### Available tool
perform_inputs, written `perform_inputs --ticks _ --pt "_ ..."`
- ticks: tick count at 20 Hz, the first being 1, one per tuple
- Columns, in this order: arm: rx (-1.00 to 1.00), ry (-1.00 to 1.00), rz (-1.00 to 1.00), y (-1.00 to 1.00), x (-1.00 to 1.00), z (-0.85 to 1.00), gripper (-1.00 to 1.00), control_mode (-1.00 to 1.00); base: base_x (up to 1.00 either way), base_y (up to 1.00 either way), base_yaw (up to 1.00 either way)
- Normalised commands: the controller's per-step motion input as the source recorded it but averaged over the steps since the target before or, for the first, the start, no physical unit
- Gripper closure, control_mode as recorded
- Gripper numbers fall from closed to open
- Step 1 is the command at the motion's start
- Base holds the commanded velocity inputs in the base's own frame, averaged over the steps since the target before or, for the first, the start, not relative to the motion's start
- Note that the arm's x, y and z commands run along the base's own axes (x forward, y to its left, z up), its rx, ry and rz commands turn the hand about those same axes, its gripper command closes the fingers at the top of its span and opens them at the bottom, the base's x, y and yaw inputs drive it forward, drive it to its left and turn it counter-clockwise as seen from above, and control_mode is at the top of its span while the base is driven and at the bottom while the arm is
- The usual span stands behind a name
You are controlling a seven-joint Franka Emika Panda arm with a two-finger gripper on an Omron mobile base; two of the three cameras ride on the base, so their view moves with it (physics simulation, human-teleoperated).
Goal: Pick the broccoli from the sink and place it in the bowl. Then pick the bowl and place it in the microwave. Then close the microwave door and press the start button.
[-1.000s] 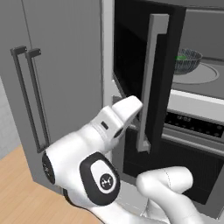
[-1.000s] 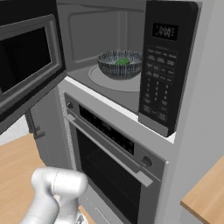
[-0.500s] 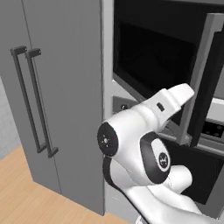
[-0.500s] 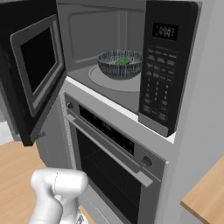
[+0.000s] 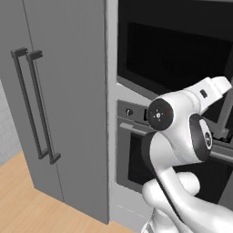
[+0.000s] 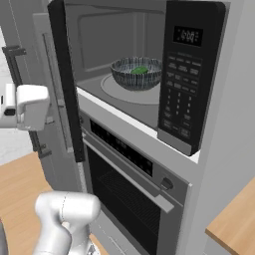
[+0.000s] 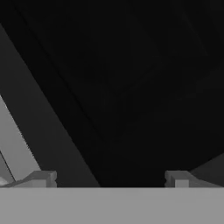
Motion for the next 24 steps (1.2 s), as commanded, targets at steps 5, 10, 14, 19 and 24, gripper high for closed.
perform_inputs --ticks 5,10,14,19,24 --pt "0.09 0.00 0.01 -0.60 0.50 0.00 -1.00 -1.00 0.00 0.00 0.00" --pt "0.06 0.00 0.02 -0.39 0.59 0.00 -1.00 -1.00 0.00 0.00 0.00" --pt "0.09 0.00 0.03 -0.42 0.54 0.03 -1.00 -1.00 0.00 0.00 0.00" --pt "0.09 0.00 0.03 -0.42 0.45 0.03 -1.00 -1.00 0.00 0.00 0.00" --pt "0.05 0.00 0.01 -0.36 0.33 0.00 -1.00 -1.00 0.00 0.00 0.00"
